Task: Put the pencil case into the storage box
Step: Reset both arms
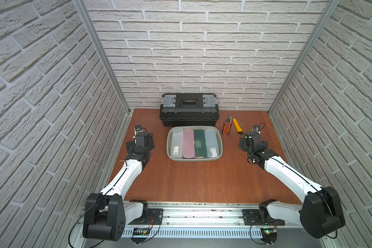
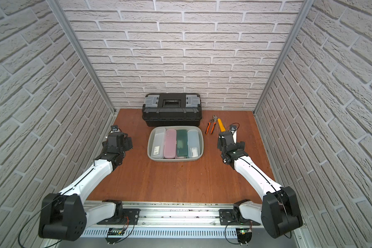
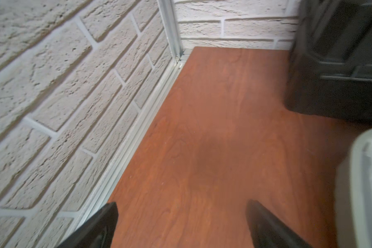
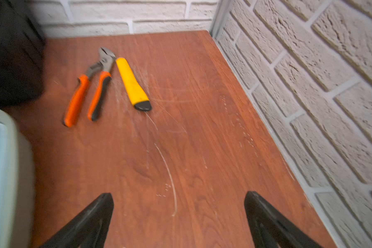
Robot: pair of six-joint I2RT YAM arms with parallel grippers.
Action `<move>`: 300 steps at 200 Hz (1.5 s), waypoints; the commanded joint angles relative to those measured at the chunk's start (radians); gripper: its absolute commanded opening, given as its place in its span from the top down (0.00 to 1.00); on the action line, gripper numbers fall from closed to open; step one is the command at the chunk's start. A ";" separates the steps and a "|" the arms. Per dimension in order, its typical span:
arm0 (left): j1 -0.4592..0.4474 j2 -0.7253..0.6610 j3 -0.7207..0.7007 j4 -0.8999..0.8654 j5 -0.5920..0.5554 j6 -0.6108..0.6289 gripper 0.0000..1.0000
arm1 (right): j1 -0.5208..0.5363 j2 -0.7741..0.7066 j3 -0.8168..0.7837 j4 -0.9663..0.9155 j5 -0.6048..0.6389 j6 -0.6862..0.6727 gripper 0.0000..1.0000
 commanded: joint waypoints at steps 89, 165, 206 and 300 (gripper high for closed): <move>0.128 0.145 -0.249 0.634 0.151 0.132 0.02 | -0.118 0.190 -0.263 0.840 -0.115 -0.265 0.01; 0.130 0.319 -0.251 0.785 0.322 0.185 0.02 | -0.138 0.235 -0.352 1.026 -0.233 -0.287 0.01; 0.141 0.357 -0.280 0.866 0.397 0.205 0.02 | -0.140 0.282 -0.380 1.108 -0.328 -0.324 0.01; 0.140 0.354 -0.279 0.857 0.399 0.205 0.02 | -0.181 0.282 -0.345 1.042 -0.394 -0.300 0.01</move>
